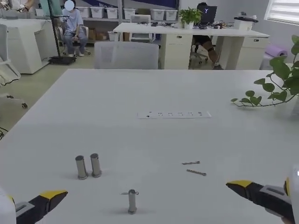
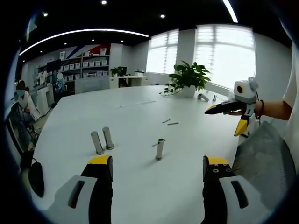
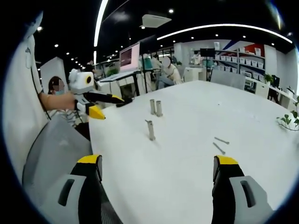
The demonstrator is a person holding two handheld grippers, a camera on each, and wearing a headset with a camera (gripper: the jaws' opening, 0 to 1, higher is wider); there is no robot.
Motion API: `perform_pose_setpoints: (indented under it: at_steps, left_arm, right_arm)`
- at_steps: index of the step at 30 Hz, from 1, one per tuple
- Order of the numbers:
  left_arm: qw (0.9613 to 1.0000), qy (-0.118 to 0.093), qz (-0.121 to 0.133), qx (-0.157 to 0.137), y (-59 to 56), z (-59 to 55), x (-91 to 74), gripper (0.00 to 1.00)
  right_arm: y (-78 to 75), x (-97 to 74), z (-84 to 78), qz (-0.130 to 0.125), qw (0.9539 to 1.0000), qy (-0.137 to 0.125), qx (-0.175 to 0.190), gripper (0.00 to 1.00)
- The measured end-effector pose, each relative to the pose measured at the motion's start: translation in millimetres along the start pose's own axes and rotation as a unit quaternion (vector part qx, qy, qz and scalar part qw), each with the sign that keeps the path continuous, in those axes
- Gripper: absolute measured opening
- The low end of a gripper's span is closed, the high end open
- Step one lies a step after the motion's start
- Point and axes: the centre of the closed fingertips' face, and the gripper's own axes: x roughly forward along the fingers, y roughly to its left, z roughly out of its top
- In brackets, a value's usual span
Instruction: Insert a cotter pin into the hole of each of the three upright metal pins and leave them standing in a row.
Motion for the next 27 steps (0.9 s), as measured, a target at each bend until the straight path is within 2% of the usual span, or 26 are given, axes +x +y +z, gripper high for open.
perform_pose_setpoints:
  at_steps: [2,8,11,17,20,23,27]
  left_arm:
    - [1.0,-0.001,0.002,0.001,3.1,2.0,0.6,0.79]
    - [0.9998,-0.004,0.018,0.003,24.0,7.9,3.8,0.77]
    - [0.9995,-0.012,0.028,-0.006,35.8,11.2,7.2,0.72]
    - [0.9986,-0.011,0.051,-0.004,59.6,14.2,16.3,0.66]
    - [0.998,-0.015,0.061,-0.002,70.0,17.4,20.4,0.64]
    - [0.9961,-0.017,0.086,-0.012,85.2,19.1,22.9,0.55]
    - [0.9951,-0.018,0.097,-0.006,97.5,20.4,28.6,0.51]
  right_arm:
    - [0.5,-0.4,-0.6,0.001,1.0,0.0,0.001,1.0]
    - [-0.5,-1.5,-1.1,-0.001,1.0,-0.001,0.008,1.0]
    - [0.1,-1.9,0.8,0.003,0.9999,-0.006,0.016,0.98]
    - [1.0,-2.5,-0.5,0.005,0.9997,0.0,0.023,0.96]
    - [-0.7,-3.6,-0.2,0.002,0.9997,-0.001,0.025,0.95]
    - [-3.4,-5.2,-0.3,-0.003,0.9996,-0.001,0.028,0.95]
    - [-7.2,-6.5,-0.5,-0.008,0.9994,-0.003,0.032,0.94]
